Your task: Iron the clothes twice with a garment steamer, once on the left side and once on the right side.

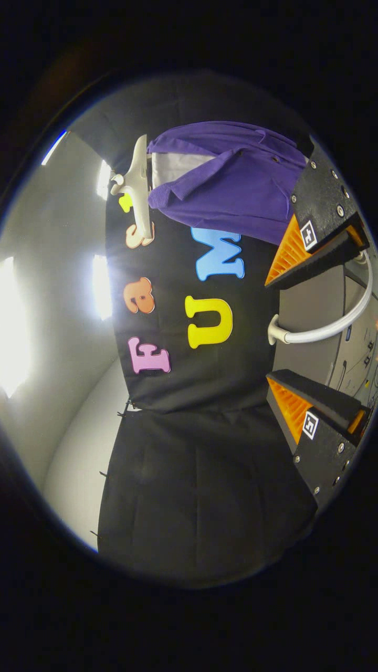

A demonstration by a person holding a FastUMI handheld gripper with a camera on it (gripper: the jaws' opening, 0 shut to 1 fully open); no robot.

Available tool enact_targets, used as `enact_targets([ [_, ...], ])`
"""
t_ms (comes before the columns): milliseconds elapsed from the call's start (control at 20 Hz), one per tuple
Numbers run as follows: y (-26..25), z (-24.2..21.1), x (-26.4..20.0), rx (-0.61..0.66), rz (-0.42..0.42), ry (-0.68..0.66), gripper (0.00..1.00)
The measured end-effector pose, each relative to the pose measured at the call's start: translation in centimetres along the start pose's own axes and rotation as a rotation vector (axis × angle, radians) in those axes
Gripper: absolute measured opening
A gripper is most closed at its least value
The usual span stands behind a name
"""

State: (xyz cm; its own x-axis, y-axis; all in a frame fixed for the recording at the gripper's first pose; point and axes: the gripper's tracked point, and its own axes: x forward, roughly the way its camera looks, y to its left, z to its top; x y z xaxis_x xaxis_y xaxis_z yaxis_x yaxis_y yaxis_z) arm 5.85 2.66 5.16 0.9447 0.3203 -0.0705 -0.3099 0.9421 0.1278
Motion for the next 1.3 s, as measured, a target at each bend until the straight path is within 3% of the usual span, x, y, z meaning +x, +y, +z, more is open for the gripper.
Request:
enact_targets([
  [250,1.1,-0.3,8.7,0.072,-0.06,0.079,0.94],
  [700,0.8,-9.1,24.4,0.139,-0.199,0.441,0.95],
  [950,-1.2,-15.2,29.3,0.185,-0.283,0.665,0.95],
  [1300,0.0,-22.0,32.3,0.275,-0.271,0.886,0.93],
])
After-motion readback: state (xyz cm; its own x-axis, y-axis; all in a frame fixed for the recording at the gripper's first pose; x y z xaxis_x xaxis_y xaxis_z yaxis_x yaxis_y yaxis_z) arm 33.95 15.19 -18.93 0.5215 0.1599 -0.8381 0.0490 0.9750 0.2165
